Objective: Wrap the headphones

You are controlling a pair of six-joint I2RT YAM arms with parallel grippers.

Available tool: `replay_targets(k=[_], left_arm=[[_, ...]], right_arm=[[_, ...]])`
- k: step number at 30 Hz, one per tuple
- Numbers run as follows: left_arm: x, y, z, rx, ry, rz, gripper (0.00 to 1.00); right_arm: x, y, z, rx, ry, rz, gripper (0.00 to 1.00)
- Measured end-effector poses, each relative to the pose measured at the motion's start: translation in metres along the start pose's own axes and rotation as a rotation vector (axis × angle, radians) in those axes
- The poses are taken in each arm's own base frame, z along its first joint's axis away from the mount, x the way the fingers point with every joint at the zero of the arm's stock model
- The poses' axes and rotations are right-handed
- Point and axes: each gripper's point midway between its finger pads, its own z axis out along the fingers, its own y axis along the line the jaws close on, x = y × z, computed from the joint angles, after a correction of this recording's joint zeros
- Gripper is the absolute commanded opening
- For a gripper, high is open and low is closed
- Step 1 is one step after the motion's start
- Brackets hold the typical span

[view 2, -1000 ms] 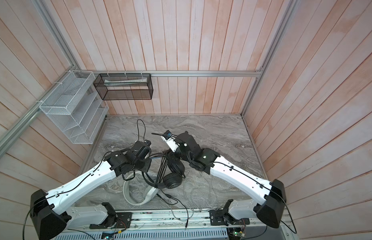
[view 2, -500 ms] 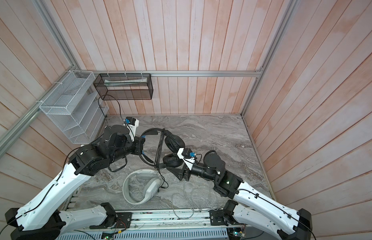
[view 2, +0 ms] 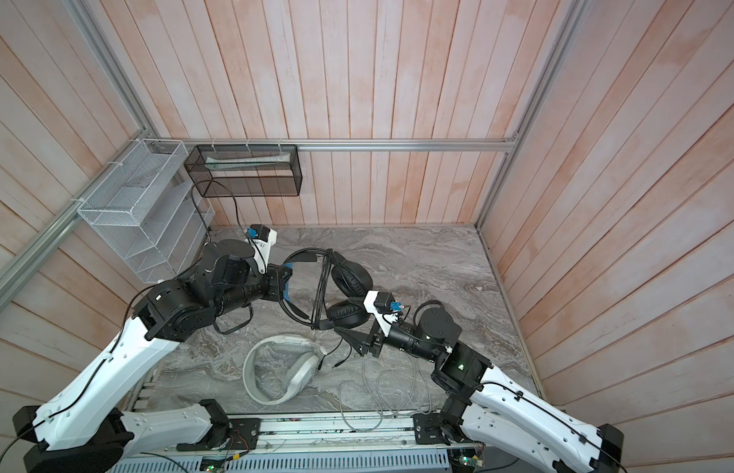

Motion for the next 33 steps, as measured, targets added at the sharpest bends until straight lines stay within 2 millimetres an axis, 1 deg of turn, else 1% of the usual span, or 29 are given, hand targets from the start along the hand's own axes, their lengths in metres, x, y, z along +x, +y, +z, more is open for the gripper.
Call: replay_targets(k=[3,5,10,13,16,18,20,22,23,24,26,29,31,33], left_arm=[[-0.004,-0.003,0.0,0.037,-0.023,-0.044,0.0],[-0.006,-0.007,0.0,0.071,-0.037,-0.086,0.0],[-0.027,-0.024,-0.001,0.18,-0.107,-0.211,0.0],[-0.036,-0.036,-0.005,0.254,-0.125,-0.253,0.0],[-0.041,-0.044,-0.005,0.29,-0.131,-0.273,0.0],[-0.045,-0.046,-0.004,0.297,-0.132,-0.276,0.0],[-0.051,-0.049,-0.003,0.304,-0.14,-0.277,0.0],[-0.061,-0.051,-0.005,0.309,-0.156,-0.278,0.0],[-0.069,-0.052,-0.007,0.313,-0.17,-0.278,0.0],[-0.075,-0.054,-0.009,0.317,-0.184,-0.279,0.0],[-0.089,-0.057,-0.016,0.332,-0.212,-0.281,0.0],[-0.102,-0.063,-0.024,0.36,-0.242,-0.281,0.0],[-0.104,-0.066,-0.026,0.375,-0.247,-0.281,0.0],[-0.103,-0.067,-0.025,0.381,-0.242,-0.279,0.0]], right_arm=[[-0.022,0.003,-0.006,0.0,-0.026,0.007,0.77],[-0.044,0.006,-0.013,-0.002,-0.062,0.011,0.77],[-0.092,0.011,-0.032,0.012,-0.123,0.029,0.77],[-0.11,0.012,-0.039,0.019,-0.145,0.044,0.77],[-0.123,0.013,-0.048,0.035,-0.158,0.046,0.78],[-0.127,0.012,-0.056,0.055,-0.171,0.039,0.81],[-0.126,0.011,-0.064,0.075,-0.184,0.03,0.83],[-0.117,0.01,-0.068,0.084,-0.191,0.023,0.83],[-0.104,0.008,-0.066,0.086,-0.179,0.021,0.84],[-0.091,0.007,-0.062,0.086,-0.161,0.022,0.84],[-0.054,0.001,-0.05,0.093,-0.104,0.034,0.83],[-0.001,-0.008,-0.034,0.109,-0.009,0.056,0.83],[0.025,-0.016,-0.022,0.128,0.048,0.07,0.82],[0.043,-0.025,-0.009,0.157,0.089,0.078,0.82]])
